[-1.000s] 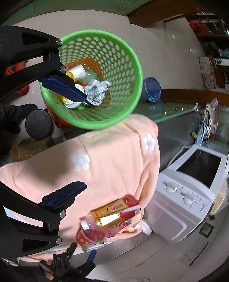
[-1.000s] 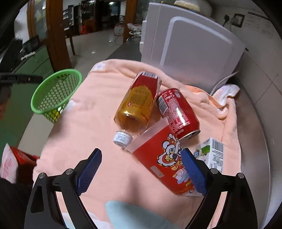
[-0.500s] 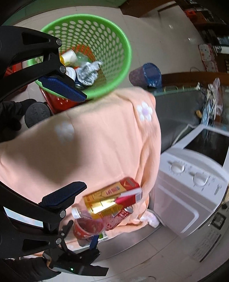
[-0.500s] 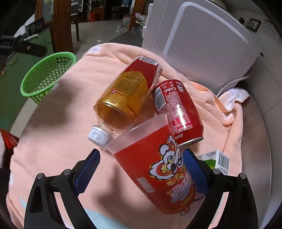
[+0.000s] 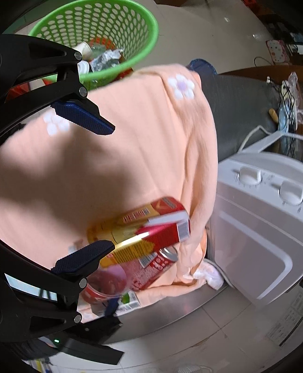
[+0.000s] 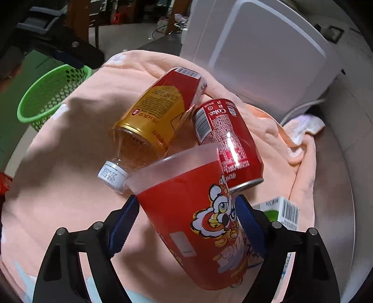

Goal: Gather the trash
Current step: 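Grasp the red-gold drink bottle with the left tool while the right tool grasps the red snack cup, then drop the bottle into the basket with the left tool while the right tool carries the red cup over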

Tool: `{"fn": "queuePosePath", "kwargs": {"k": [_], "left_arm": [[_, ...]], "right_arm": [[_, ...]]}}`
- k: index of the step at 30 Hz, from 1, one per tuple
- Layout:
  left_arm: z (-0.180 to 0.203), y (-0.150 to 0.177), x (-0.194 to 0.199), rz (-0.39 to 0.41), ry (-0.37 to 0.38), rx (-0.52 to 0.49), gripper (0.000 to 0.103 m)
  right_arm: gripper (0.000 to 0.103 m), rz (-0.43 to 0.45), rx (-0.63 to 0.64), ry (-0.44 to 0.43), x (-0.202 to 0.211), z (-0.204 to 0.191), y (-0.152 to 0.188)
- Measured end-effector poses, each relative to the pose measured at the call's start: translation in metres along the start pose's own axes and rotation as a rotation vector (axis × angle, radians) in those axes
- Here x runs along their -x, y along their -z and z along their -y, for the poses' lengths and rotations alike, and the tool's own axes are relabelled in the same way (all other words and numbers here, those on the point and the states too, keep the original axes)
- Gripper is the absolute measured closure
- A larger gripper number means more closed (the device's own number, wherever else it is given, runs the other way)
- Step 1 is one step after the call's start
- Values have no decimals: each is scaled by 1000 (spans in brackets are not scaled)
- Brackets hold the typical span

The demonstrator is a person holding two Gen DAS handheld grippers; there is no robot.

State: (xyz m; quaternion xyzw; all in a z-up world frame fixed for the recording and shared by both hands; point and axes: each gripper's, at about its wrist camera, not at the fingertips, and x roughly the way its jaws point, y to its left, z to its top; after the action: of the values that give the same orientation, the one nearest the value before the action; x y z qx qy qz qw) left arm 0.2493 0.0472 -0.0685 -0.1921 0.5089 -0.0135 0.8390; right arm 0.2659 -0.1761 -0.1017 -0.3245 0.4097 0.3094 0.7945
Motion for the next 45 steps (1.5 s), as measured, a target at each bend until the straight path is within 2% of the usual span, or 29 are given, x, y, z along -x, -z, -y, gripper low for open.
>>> {"fn": "queuePosePath", "kwargs": {"k": [9,12,23,26,30,36,45], "left_arm": [[43,-20,-29,-41,11,-21,13],[60,-25,-43,-64,-24,-44,13],[74,-31,-78,-103,-77,-32,13],[73,-31,-82,-106,-76,-31,16],[71,-31,-88,-127,-59,-25,32],[66,-27,-78,-107,-25,-34,34],[31,-5,-29,-46,47,-1,35]], "right_arm": [[30,4,-146,-61,22,2,19],[30,1,-191,-92,25,2,23],[30,9,-278,-151,39,-4,39],[30,15,-300,-162,40,-3,41],[30,29,-347,-185,42,0,44],[31,46,-386,-200,45,1,46],[31,93,-448,-244,54,-4,47]]}}
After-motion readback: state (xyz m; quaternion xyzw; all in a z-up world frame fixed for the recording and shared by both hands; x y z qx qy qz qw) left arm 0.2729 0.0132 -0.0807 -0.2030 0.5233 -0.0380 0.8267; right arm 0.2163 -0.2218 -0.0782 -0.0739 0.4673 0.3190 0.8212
